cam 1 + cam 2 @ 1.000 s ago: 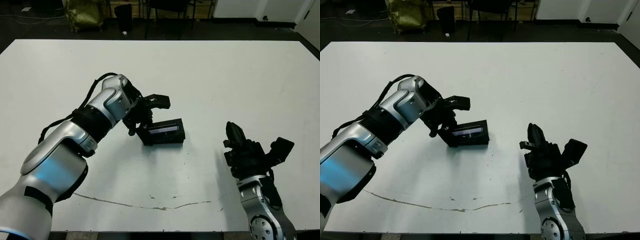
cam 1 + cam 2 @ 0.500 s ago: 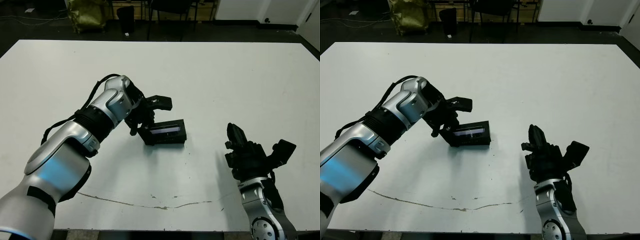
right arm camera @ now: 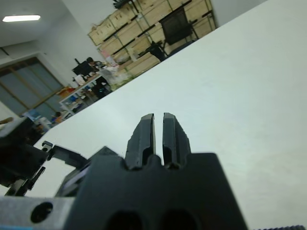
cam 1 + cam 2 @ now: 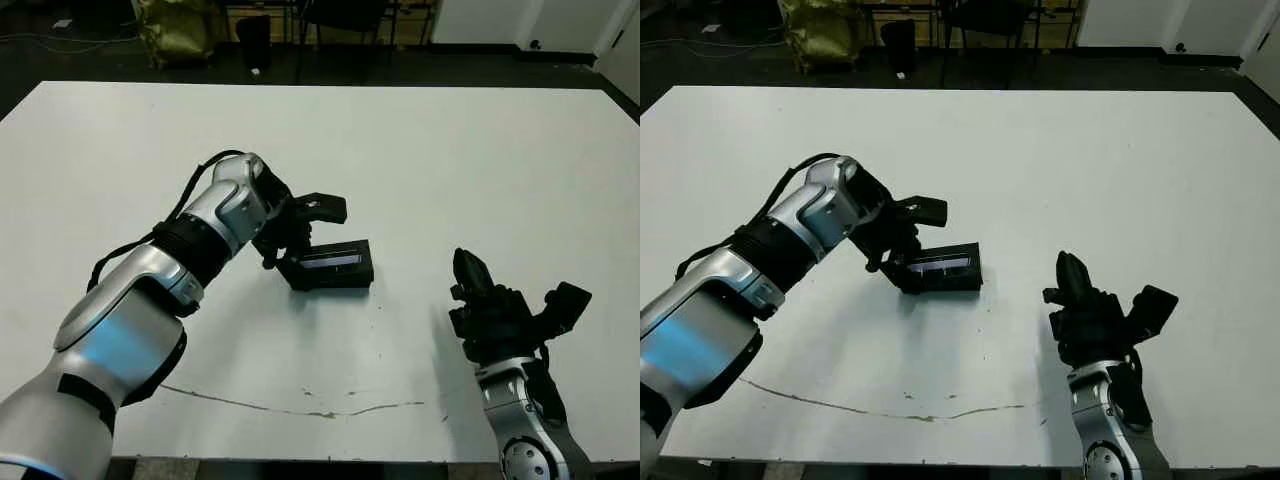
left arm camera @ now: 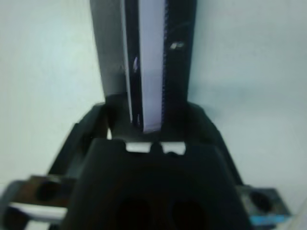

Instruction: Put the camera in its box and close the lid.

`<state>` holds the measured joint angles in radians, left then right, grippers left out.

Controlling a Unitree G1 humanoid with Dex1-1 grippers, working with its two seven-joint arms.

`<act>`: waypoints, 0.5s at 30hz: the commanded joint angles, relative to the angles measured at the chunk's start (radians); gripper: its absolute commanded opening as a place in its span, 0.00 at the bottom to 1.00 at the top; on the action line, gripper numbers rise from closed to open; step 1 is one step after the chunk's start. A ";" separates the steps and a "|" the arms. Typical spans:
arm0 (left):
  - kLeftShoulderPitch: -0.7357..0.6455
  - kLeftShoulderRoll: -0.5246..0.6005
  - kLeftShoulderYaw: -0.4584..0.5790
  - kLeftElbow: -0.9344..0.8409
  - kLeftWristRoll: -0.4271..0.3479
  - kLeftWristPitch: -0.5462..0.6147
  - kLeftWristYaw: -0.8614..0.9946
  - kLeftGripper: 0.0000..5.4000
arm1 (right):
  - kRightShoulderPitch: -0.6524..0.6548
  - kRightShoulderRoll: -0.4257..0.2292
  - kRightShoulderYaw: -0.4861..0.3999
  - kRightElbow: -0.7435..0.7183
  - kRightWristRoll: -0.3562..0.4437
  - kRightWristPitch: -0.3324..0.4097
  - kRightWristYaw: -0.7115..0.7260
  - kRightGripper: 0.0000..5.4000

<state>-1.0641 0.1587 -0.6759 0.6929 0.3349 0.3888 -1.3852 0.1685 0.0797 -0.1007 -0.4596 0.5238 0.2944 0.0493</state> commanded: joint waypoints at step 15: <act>0.059 -0.008 -0.015 0.019 -0.002 -0.058 0.002 1.00 | 0.015 -0.001 0.004 0.015 -0.003 0.000 0.003 0.00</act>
<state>-1.0567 0.1430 -0.6669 0.6941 0.3117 0.3326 -1.3988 0.1698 0.0824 -0.0934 -0.4603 0.5201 0.2944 0.0503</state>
